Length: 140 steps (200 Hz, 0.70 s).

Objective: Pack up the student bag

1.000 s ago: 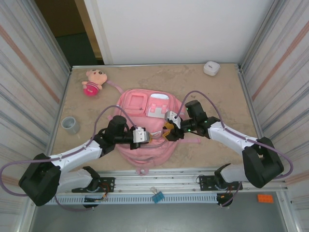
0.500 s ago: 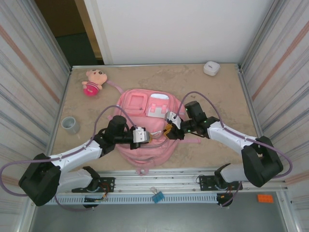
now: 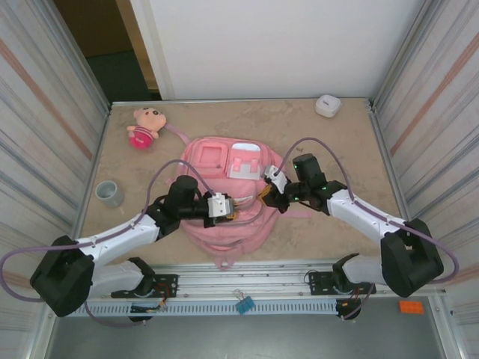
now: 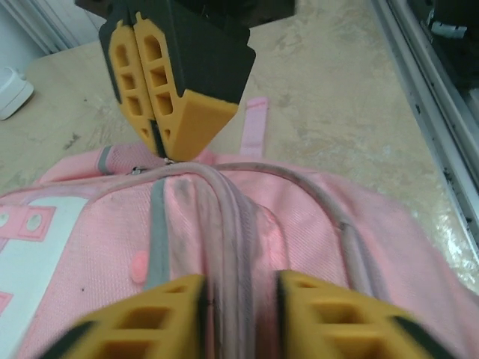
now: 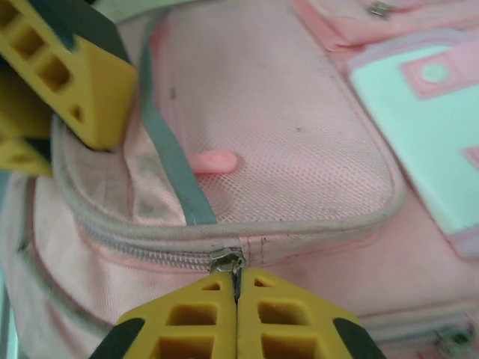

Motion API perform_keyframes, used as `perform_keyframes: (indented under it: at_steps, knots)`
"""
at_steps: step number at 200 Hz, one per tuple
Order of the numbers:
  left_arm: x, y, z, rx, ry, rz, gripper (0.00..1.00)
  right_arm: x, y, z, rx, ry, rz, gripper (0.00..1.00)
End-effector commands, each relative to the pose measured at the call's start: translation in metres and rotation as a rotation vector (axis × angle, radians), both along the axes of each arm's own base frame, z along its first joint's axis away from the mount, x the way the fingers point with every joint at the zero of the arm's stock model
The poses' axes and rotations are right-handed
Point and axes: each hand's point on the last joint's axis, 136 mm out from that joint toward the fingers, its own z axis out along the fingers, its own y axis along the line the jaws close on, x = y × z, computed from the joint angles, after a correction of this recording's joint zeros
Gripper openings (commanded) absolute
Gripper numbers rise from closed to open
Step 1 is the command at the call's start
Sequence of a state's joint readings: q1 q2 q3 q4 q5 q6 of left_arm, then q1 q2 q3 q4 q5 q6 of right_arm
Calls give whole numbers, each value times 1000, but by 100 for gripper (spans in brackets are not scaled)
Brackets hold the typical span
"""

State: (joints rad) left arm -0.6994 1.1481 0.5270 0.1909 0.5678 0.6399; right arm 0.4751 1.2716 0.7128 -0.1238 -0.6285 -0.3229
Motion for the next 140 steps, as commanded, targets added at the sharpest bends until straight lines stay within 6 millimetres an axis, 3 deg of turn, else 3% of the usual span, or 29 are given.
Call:
perform_keyframes:
  at_steps: [1,23,45,67,77,83,100,140]
  knots:
    - [16,-7,42,-90,11,89,64,34,-30,24,44,-74,-206,51]
    - [52,8,79,-131,68,341,85,47,-49,64,100,-117,-336,63]
    - [76,30,98,-132,98,536,93,63,-78,98,110,-164,-520,72]
    - [108,74,105,-186,147,849,99,73,-105,116,124,-154,-684,79]
    - [116,93,105,-226,216,936,99,77,-117,117,132,-139,-753,85]
    - [119,102,104,-249,252,968,99,79,-125,115,133,-136,-792,100]
    - [126,131,100,-297,247,1086,99,85,-150,106,124,-156,-909,99]
    - [129,212,73,-249,-33,1385,99,92,-226,64,65,-209,-1191,99]
